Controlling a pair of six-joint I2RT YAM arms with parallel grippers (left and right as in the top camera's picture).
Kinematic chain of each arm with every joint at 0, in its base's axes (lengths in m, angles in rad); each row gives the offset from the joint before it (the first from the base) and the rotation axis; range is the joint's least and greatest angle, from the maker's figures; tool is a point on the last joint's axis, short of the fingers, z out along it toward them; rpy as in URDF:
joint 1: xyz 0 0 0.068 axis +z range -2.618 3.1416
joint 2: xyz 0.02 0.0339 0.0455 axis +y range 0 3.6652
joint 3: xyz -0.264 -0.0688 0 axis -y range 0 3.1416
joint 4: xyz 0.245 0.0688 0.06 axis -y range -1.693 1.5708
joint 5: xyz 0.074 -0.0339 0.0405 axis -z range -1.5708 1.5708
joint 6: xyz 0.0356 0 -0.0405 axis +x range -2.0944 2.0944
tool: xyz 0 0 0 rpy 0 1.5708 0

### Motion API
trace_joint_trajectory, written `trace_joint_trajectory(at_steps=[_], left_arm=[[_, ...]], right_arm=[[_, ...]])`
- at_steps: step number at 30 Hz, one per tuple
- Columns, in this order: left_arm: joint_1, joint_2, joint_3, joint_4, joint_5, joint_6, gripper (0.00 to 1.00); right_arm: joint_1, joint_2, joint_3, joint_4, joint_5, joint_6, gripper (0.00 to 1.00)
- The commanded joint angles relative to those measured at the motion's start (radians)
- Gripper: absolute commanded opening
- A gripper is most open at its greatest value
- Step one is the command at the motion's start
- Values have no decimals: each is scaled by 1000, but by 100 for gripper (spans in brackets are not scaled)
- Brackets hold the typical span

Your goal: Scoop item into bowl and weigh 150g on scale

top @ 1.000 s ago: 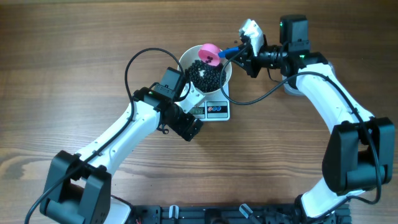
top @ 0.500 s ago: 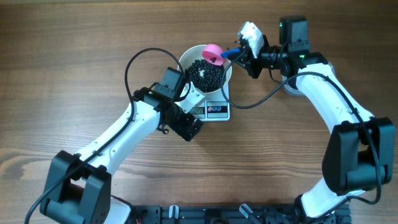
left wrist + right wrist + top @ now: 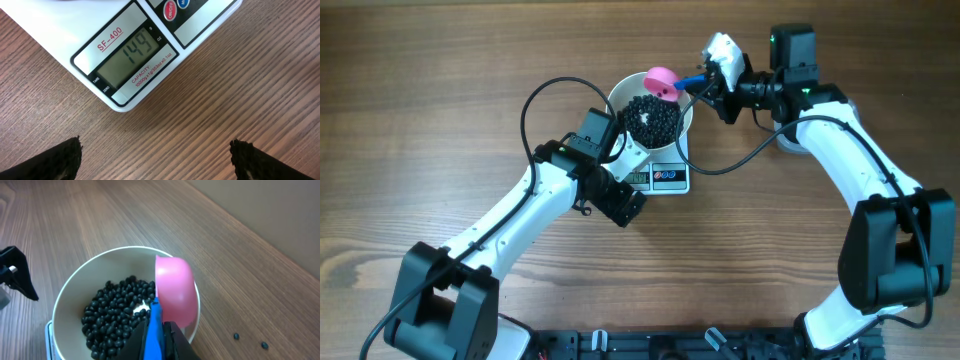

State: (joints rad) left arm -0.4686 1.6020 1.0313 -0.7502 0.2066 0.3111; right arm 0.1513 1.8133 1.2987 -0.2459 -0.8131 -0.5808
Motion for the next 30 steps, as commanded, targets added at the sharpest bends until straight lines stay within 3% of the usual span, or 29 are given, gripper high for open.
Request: trace_joint_trajectory(at_steps=[1, 25, 30], left_arm=[[-1, -11, -5, 3, 9, -2, 100], [-1, -11, -5, 3, 9, -2, 100], [-1, -11, -5, 3, 9, -2, 100]], right_arm=[[-9, -31, 10, 2, -18, 6, 4], [-9, -34, 10, 37, -90, 31, 4], [-25, -100, 10, 48, -90, 2, 4]])
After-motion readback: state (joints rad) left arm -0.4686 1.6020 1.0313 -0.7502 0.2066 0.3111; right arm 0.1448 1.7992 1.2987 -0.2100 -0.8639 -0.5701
